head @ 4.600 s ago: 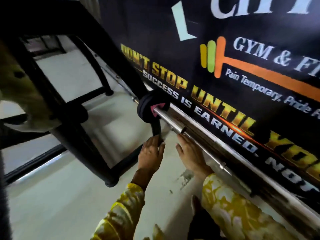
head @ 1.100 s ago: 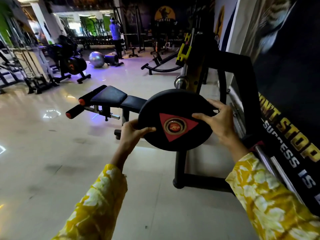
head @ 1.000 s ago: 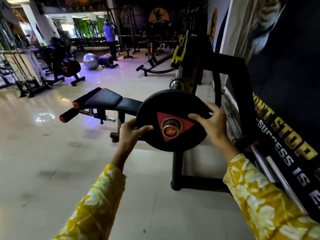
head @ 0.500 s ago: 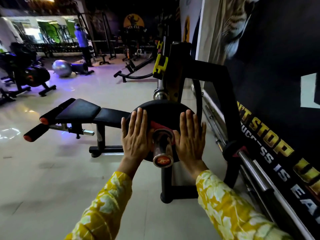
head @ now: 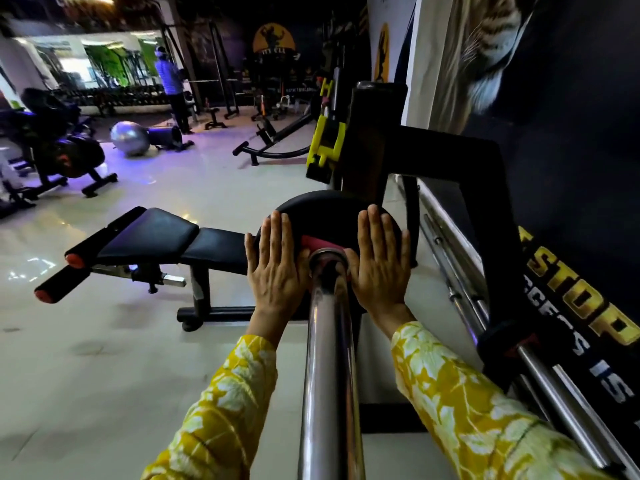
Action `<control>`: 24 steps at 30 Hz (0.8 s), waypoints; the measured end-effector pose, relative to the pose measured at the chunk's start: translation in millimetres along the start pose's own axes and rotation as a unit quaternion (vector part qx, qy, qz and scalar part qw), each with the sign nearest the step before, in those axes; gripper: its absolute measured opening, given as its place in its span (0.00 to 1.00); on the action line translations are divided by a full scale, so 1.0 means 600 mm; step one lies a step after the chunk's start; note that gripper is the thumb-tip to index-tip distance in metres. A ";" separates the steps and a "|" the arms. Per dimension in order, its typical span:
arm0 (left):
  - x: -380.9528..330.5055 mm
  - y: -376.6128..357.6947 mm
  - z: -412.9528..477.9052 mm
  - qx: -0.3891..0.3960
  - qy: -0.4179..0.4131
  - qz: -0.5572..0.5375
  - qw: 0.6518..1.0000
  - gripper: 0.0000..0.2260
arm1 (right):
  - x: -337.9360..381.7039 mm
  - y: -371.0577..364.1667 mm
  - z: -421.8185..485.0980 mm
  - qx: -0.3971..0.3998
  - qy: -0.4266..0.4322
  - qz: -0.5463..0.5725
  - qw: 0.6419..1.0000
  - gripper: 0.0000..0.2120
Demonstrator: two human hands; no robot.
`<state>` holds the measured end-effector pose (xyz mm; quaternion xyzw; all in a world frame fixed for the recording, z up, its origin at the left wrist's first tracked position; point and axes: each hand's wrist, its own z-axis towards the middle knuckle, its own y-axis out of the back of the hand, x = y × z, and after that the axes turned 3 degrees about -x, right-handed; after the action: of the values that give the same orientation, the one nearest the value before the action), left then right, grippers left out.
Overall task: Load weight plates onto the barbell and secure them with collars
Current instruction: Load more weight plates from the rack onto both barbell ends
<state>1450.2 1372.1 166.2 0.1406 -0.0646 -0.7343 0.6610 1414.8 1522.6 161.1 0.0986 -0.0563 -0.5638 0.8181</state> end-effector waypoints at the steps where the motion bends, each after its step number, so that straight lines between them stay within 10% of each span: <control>1: 0.000 -0.003 0.006 0.001 0.006 0.008 1.000 0.25 | -0.002 -0.007 0.005 -0.006 -0.003 0.007 1.000 0.26; 16: 0.028 -0.112 0.035 -0.037 -0.028 0.033 0.998 0.26 | -0.033 -0.119 0.030 -0.024 0.038 -0.040 0.998 0.27; 24: 0.011 -0.059 0.035 0.050 0.022 -0.009 0.998 0.24 | -0.018 -0.043 0.052 0.131 -0.019 0.058 0.990 0.26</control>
<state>1410.0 1367.9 175.5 0.1898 -0.0856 -0.7325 0.6481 1381.2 1520.6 185.9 0.1907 -0.1504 -0.5046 0.8285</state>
